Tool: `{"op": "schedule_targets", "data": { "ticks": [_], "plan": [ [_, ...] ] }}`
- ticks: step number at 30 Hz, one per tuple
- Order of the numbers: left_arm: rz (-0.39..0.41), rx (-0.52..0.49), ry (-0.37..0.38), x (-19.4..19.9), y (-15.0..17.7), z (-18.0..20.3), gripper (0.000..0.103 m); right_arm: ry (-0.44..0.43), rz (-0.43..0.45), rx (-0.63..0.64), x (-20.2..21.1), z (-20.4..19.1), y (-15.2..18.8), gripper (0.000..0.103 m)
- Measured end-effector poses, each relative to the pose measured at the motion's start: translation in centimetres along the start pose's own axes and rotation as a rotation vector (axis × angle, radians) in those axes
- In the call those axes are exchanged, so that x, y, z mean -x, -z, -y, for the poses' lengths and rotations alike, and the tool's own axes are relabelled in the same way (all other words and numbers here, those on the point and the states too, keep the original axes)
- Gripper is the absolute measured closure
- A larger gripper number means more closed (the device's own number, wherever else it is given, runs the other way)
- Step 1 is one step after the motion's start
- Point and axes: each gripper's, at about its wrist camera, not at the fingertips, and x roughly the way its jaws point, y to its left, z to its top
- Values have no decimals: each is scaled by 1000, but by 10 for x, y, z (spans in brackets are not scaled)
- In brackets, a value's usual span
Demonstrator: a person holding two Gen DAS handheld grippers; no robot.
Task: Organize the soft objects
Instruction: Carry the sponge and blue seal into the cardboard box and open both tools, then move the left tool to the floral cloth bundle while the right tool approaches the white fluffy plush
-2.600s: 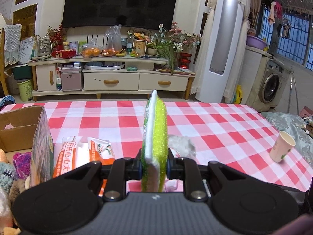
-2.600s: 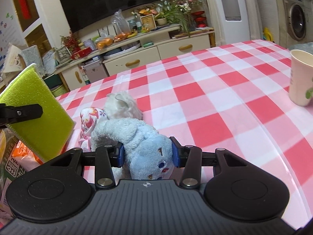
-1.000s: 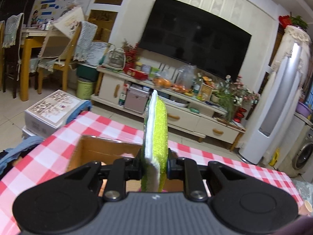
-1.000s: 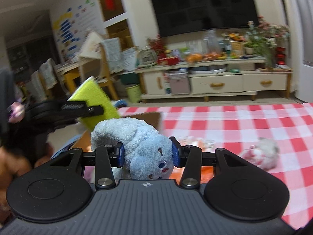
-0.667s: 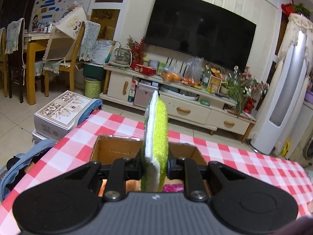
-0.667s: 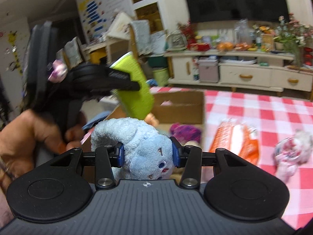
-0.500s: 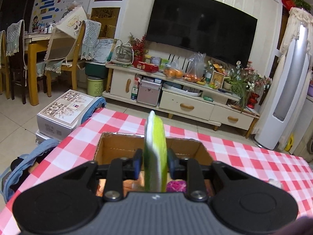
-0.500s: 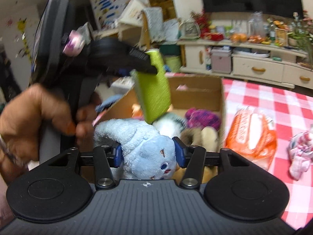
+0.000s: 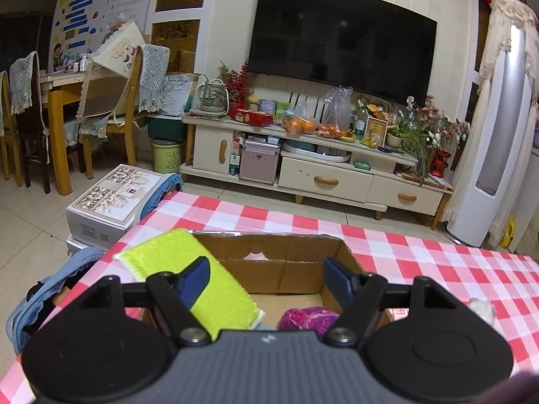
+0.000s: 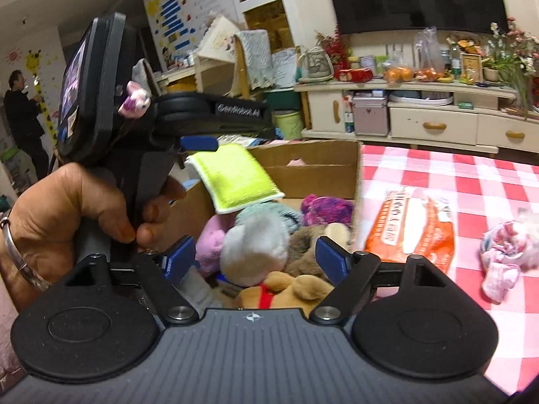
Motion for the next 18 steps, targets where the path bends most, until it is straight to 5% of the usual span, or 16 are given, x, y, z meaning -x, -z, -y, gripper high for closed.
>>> {"op": "schedule_targets", "data": {
  "ticks": [18],
  "plan": [
    [-15,-99,-9,0,10,49,4,107,48,-87,15,27,9,0]
  ]
}}
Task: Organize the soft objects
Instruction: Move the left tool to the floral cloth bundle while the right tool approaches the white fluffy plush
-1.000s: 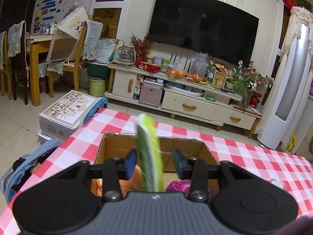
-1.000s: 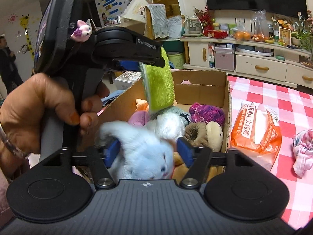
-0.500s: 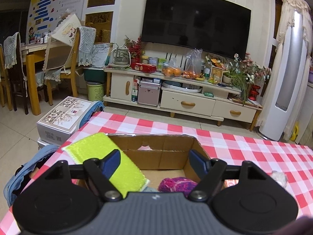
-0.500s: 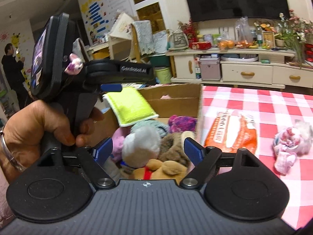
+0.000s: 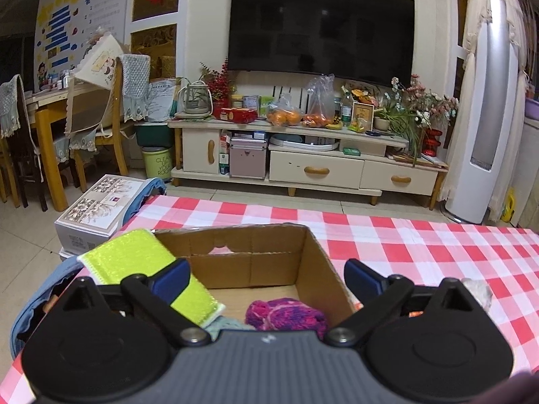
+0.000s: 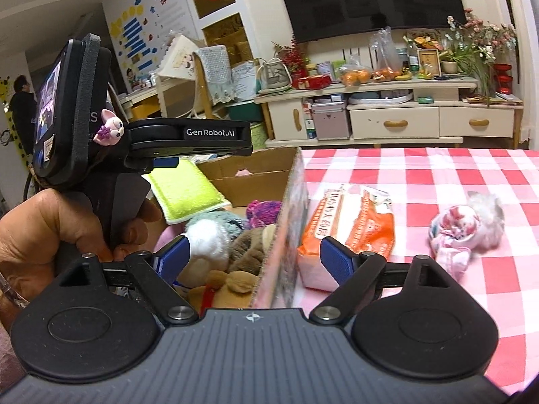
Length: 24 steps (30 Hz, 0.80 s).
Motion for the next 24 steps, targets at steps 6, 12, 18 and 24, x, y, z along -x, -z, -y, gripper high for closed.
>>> {"op": "schedule_targets", "data": {
  "ticks": [6,12,18,24],
  "plan": [
    [-5,-21,4,0,0,16,3,29,1,-14,2,4,2,0],
    [-7,-44,5,0,1,30,1,62,18,-32,5,7,3,0],
    [-8,-64,9,-1,1,44,1,93,25,-57,8,16,7,0],
    [-11,-94,12,-1,4,57,1,117,37,-85,14,23,10,0]
  ]
}}
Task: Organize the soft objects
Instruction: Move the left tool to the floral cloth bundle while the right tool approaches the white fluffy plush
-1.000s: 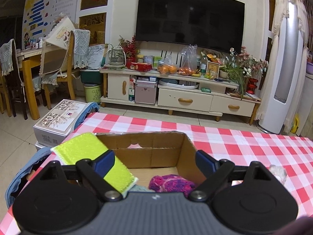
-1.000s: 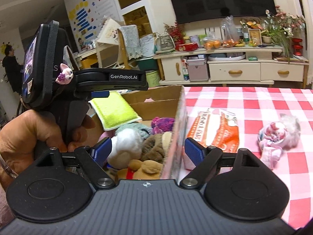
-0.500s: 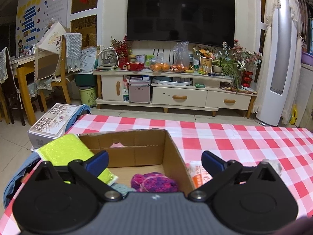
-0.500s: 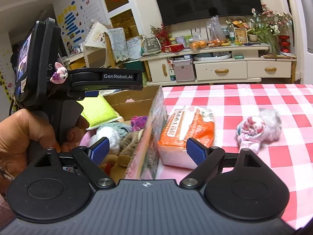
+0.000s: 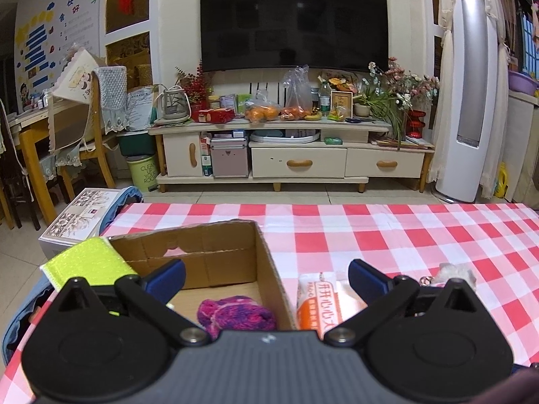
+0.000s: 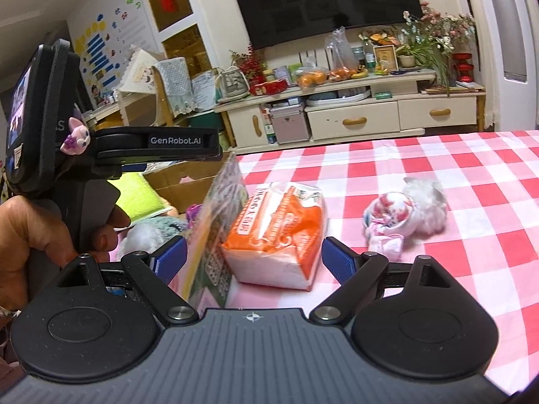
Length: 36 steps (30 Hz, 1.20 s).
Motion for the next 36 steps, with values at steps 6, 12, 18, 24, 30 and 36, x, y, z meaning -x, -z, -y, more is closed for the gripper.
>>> {"op": "schedule_targets", "data": {
  "ticks": [6,12,18,24,30,36],
  "plan": [
    [0,-27,3,-1,1,14,1,24,20,-18,4,3,1,0],
    [-1,-67,5,-3,1,27,1,50,32,-44,4,4,2,0],
    [-2,-108,4,-6,2,41,1,83,41,-66,3,5,1,0],
    [-9,-134,12,-8,4,53,1,113,52,-85,1,7,-1,0],
    [-19,-165,23,-11,8,67,1,157,67,-78,-1,11,-1,0],
    [-23,-196,48,-12,12,80,1,205,83,-110,-2,24,-1,0]
  ]
}}
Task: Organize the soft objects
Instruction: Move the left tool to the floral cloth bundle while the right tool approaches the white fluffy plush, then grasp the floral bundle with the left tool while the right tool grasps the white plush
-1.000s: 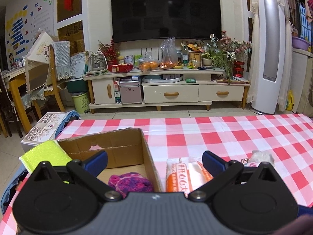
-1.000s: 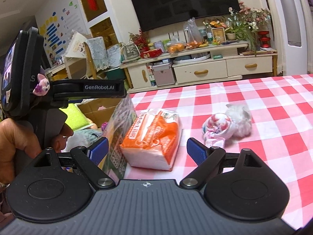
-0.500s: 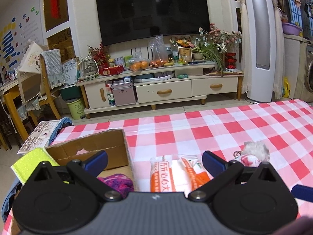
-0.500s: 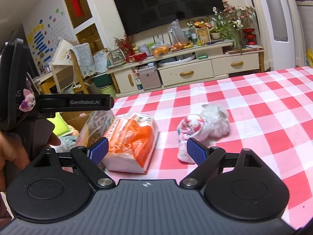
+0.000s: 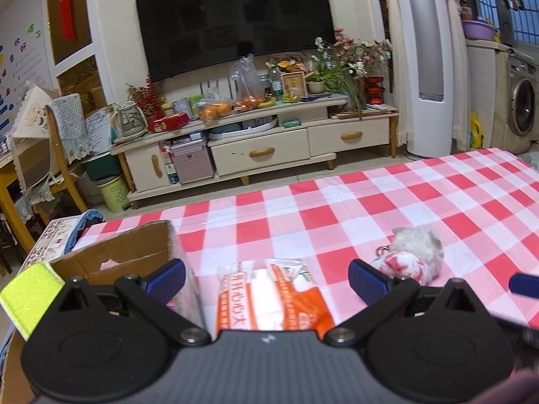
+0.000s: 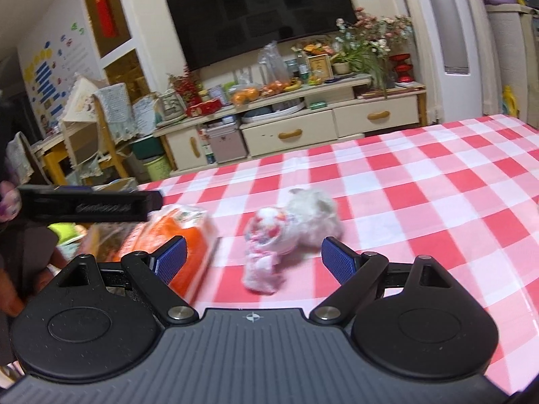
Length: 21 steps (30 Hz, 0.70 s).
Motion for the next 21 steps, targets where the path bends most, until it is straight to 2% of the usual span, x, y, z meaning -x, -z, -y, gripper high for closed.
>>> {"op": "schedule_targets", "data": {
  "ticks": [4,11,18,21],
  "plan": [
    [3,-15,34,0,1,10,1,43,18,-44,-5,19,-3,0],
    [9,-41,142,-3,5,36,1,92,13,-129,-31,55,-10,0],
    [-17,-94,223,-17,12,72,1,38,-19,-186,-69,76,-18,0],
    [-34,-107,237,-28,13,83,1,-15,-35,-192,-84,77,-22,0]
  ]
}}
